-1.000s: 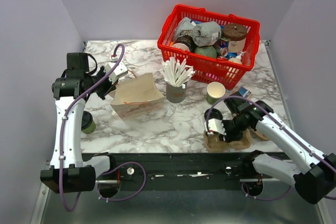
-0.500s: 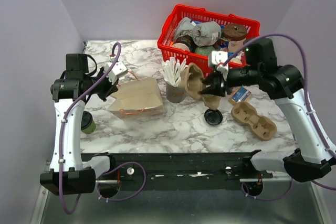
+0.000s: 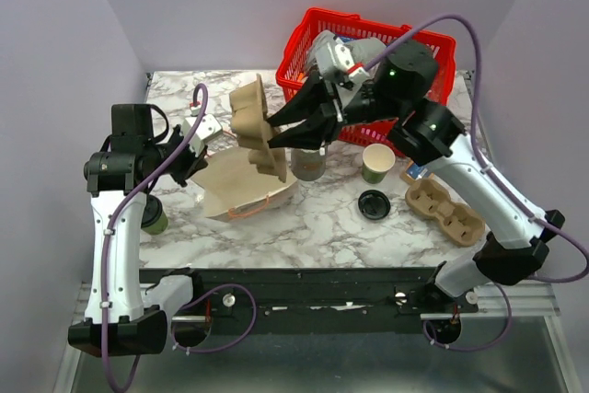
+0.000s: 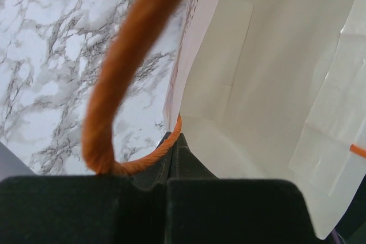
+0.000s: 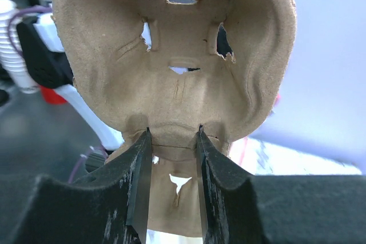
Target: Pack the takeout coffee
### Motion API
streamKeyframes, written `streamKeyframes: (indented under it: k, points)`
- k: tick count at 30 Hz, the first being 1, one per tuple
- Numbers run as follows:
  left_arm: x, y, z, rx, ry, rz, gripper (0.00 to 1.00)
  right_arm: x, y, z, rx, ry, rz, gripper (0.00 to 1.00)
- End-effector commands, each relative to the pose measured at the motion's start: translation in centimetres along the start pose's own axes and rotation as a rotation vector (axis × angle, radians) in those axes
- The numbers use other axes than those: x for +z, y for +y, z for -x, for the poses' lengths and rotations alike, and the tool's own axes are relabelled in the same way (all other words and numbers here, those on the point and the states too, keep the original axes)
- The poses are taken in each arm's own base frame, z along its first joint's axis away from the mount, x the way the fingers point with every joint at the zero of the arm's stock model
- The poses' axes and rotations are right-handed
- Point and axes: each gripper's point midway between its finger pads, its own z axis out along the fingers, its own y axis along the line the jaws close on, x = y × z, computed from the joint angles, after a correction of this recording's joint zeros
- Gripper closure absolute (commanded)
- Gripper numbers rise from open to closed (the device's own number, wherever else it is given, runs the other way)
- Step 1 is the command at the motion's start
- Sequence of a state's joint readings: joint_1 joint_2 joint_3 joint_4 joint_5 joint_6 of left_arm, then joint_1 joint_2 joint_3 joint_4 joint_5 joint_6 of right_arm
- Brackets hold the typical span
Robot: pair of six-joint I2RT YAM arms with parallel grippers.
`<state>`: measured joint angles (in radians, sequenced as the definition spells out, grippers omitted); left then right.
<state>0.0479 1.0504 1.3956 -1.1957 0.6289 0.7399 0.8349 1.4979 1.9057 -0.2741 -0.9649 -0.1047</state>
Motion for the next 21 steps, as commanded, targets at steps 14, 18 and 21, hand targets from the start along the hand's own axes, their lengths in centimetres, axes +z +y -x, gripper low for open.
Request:
streamKeyframes:
  k: [14, 18, 21]
  points:
    - [-2.8, -2.8, 0.8, -0.021, -0.007, -0.017, 1.0, 6.6, 4.5, -5.3, -0.113, -0.105, 0.249, 0.99]
    - [-3.2, -3.5, 0.7, -0.023, -0.012, -0.027, 1.0, 7.7, 4.1, -7.0, -0.107, -0.102, 0.26, 1.0]
    - [-3.3, -3.9, 0.4, -0.027, -0.01, -0.029, 1.0, 8.0, 4.1, -8.3, -0.116, -0.091, 0.266, 0.99]
